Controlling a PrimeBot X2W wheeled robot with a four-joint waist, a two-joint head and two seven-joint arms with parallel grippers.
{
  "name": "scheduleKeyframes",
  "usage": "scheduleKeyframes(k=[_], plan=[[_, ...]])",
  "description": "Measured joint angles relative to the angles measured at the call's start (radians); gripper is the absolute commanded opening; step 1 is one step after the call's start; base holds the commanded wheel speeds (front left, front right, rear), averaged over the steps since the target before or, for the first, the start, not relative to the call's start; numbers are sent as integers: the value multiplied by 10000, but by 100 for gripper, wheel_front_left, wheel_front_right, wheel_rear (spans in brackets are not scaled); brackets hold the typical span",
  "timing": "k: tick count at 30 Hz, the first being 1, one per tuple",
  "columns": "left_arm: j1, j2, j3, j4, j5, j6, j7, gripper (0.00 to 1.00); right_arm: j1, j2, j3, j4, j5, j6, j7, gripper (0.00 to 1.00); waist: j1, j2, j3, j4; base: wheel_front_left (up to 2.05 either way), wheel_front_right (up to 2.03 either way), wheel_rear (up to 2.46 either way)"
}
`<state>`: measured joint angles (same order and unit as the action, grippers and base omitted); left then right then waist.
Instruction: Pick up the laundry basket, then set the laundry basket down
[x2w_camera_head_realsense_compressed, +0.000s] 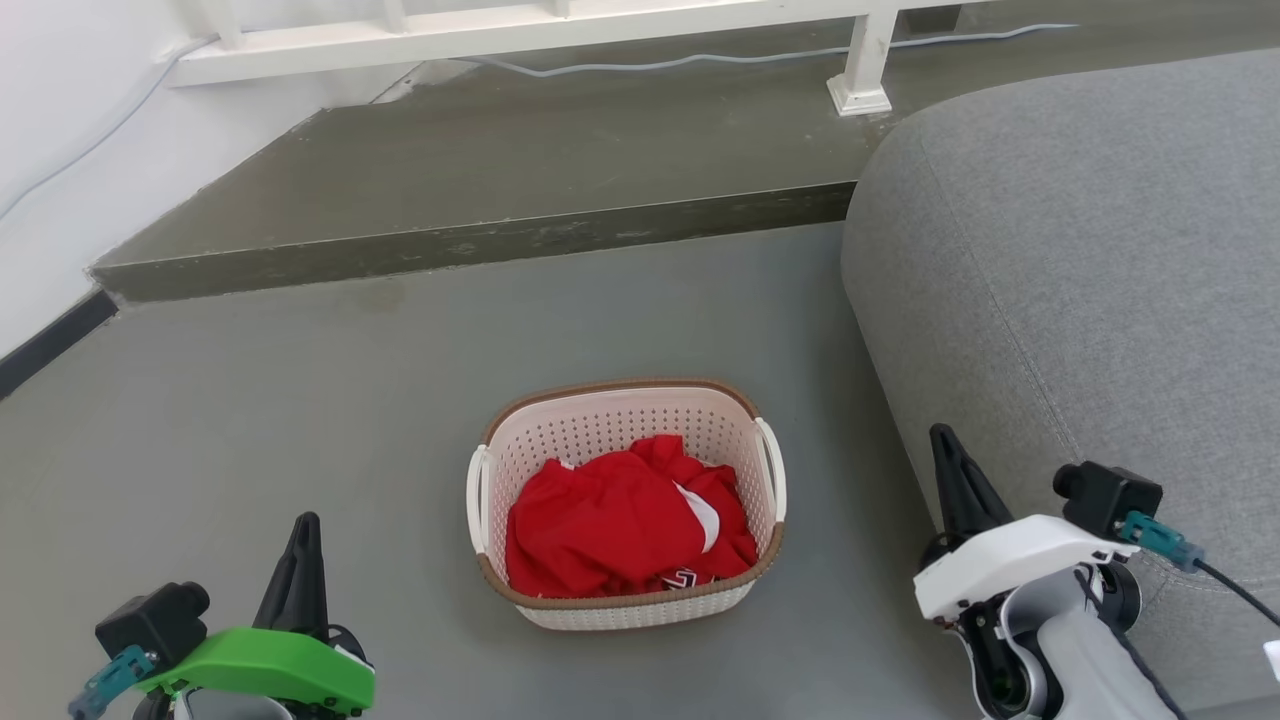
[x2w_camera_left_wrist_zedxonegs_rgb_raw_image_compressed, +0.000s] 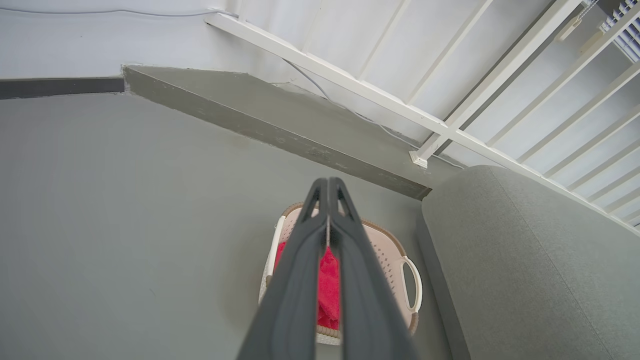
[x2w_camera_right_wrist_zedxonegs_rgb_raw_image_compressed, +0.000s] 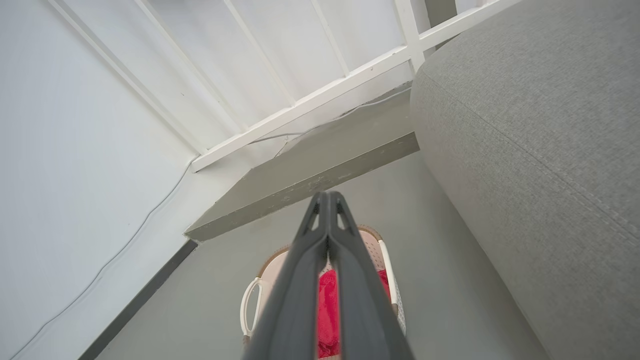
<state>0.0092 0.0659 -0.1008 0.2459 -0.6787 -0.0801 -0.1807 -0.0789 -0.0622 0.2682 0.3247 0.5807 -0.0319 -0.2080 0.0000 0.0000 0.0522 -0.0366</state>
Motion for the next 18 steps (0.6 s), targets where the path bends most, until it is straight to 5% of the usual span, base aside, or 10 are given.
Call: scheduleKeyframes(k=[18], plan=[[-35,-90,378,61,-1941,-88,665,0,4,0,-777,-144,2320,324,639,0,0,0,-106,84,0,0,0]])
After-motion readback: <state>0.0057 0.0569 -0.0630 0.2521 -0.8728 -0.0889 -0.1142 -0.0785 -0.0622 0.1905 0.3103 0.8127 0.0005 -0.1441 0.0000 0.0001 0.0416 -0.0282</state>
